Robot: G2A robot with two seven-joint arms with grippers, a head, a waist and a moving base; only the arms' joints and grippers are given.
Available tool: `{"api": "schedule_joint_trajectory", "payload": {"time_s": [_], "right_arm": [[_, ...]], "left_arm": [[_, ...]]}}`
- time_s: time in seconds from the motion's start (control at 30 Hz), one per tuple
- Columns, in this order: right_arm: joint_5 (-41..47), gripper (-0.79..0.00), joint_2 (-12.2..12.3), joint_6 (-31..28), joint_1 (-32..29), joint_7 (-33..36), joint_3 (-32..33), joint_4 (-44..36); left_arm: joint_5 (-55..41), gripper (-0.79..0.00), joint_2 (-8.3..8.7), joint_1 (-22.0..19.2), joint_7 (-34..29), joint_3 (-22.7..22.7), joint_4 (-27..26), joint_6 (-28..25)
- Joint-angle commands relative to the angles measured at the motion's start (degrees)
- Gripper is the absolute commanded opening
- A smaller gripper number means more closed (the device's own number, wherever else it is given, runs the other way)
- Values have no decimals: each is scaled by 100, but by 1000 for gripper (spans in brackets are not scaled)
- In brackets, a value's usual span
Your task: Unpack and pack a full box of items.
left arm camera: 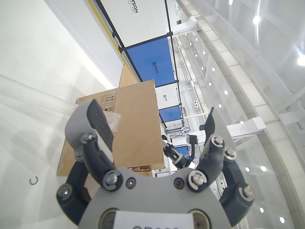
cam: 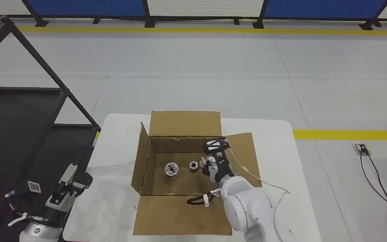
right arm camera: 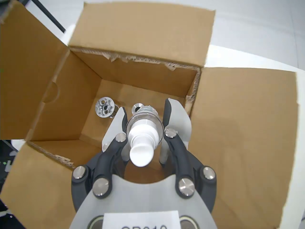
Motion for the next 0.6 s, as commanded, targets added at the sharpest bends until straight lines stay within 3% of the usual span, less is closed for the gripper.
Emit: {"api": "schedule_joint_trajectory", "payload": {"time_s": [0.0,0.13,0.57], "right_arm": [[-158,-785,-54,57,273,193,-232,432],[-332,-785,-160,184,565,473,-561,907],[-332,-785,-160,184,565,473,-561,907]], "left_arm": [[0,0,0,0,0,0,0,0],[0,0,0,0,0,0,0,0],[0,0,0,0,0,0,0,0]]}}
